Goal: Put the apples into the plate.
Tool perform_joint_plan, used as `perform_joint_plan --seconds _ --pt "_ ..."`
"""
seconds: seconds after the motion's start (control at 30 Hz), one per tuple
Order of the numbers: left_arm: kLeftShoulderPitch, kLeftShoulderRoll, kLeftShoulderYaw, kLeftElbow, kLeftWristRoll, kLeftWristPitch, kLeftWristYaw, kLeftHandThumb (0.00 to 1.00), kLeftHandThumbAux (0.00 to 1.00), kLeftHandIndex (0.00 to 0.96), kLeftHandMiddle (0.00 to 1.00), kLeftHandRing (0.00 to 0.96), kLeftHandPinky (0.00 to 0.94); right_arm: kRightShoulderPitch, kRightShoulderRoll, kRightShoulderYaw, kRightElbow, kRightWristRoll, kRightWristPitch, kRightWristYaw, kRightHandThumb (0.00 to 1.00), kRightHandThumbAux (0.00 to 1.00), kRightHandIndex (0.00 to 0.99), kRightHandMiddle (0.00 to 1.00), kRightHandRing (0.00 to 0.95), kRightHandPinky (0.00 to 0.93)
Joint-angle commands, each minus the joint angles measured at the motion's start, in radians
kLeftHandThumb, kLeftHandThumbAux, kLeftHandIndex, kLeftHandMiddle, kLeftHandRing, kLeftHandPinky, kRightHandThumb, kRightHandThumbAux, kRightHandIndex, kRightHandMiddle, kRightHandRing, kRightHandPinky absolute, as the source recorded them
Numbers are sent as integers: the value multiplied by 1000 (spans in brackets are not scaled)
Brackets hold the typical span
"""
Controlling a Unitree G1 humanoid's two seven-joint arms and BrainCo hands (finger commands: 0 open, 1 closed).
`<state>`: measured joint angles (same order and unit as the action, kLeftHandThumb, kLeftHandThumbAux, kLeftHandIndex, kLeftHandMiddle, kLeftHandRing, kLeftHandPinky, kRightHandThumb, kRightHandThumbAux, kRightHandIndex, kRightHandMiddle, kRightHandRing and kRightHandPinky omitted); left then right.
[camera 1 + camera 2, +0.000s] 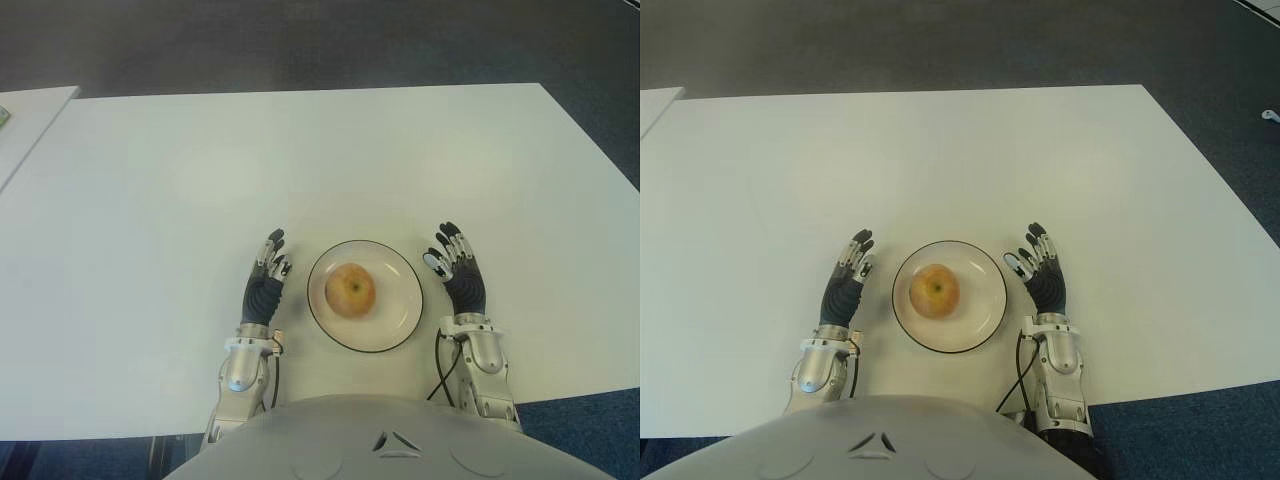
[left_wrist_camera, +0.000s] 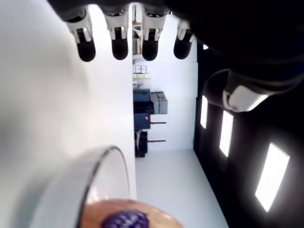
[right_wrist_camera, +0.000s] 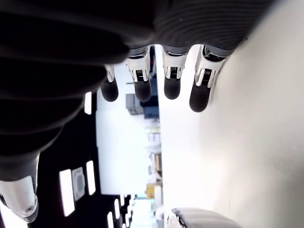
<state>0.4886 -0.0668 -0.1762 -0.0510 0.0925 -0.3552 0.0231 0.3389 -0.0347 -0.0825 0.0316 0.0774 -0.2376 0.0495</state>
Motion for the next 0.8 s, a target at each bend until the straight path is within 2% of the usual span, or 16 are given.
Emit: perform_joint_plan --seconds 0.03,0.1,0.2,0.5,0.8 --pt "-60 -34 19 190 -29 -89 25 0 419 93 41 0 0 48 -10 -14 8 0 89 -6 82 588 0 49 25 9" --pt "-88 -27 30 256 -29 -116 31 0 414 88 41 0 0 51 -14 -16 1 3 95 -1 85 580 0 49 25 12" --pt "-172 -5 58 413 -22 -156 43 0 397 79 43 9 12 59 -21 -17 -13 16 101 17 92 556 0 54 28 19" --pt "-172 -7 28 437 16 -249 55 0 363 62 51 23 26 71 -38 -28 -58 44 147 45 104 542 0 87 51 27" --pt "-172 -12 18 445 -14 -260 35 0 356 56 49 25 29 80 -45 -29 -96 45 180 50 102 552 0 72 43 34"
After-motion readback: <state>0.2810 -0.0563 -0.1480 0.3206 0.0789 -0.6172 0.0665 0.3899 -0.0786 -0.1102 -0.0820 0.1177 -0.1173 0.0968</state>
